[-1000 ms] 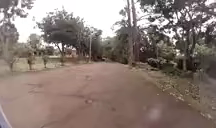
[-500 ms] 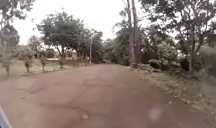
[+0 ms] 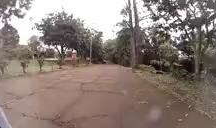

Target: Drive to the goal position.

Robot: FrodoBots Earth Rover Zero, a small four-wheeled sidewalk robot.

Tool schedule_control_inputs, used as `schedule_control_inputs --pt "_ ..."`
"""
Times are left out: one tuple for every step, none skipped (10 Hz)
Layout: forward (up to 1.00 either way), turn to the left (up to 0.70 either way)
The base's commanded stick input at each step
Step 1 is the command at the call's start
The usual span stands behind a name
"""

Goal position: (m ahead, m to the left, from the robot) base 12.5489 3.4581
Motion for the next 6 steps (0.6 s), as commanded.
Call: schedule_control_inputs --pt "0.7 0.0" --pt "0.7 0.0" --pt "0.7 0.0" --pt "0.7 0.0" --pt "0.7 0.0" --pt "0.7 0.0"
